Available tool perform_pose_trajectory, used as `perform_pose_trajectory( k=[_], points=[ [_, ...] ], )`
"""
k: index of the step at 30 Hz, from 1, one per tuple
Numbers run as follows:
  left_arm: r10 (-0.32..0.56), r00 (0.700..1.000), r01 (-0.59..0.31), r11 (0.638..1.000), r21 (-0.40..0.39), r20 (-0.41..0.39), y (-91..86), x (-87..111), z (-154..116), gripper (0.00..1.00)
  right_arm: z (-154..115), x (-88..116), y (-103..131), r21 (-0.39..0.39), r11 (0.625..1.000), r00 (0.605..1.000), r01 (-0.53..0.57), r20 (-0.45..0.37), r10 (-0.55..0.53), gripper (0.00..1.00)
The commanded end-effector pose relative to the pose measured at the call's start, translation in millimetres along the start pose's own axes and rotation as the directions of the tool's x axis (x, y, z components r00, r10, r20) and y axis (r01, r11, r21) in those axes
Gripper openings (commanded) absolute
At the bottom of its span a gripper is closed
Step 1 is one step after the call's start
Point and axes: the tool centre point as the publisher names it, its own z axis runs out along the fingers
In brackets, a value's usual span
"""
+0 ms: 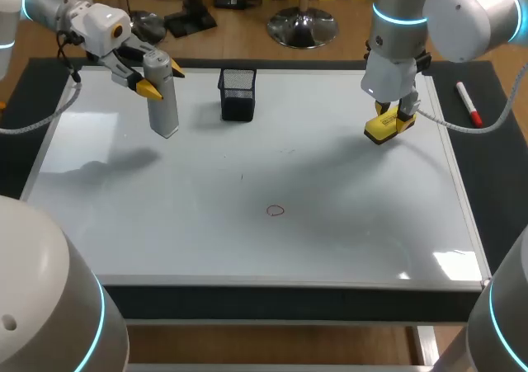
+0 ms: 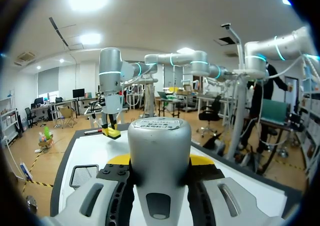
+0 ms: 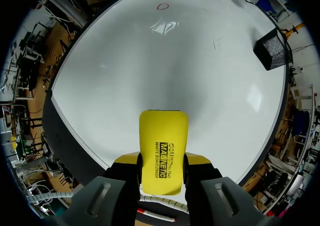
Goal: Pick up the inspection probe, press it on each red-marked spot on the whiteboard one by one, put down the probe, pick up the eraser, and wipe off all the red marks.
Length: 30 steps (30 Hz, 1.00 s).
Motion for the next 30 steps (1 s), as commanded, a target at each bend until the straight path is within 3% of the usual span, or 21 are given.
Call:
perform_pose_trajectory(
  k=[1,15,22,30],
  points=[
    [0.000,1.000,0.000,1.000,-0.001,-0.002,-0.9,-0.2,-1,0.00,-1,-1,-1,0.001,1.000,1.000,0.001,-0.004,-0.001,0.00],
    [0.000,1.000,0.000,1.000,-0.001,-0.002,-0.9,-0.2,-1,0.00,-8,-1,7,0.021,0.999,0.999,0.032,0.009,-0.032,0.00],
    [0.000,1.000,0.000,1.000,-0.001,-0.002,-0.9,-0.2,-1,0.00,-22,2,53,0.040,0.989,0.989,0.145,0.026,-0.146,0.00],
    [0.000,1.000,0.000,1.000,-0.001,-0.002,-0.9,-0.2,-1,0.00,-10,10,114,0.015,0.964,0.964,0.267,0.003,-0.267,0.00]
  ],
)
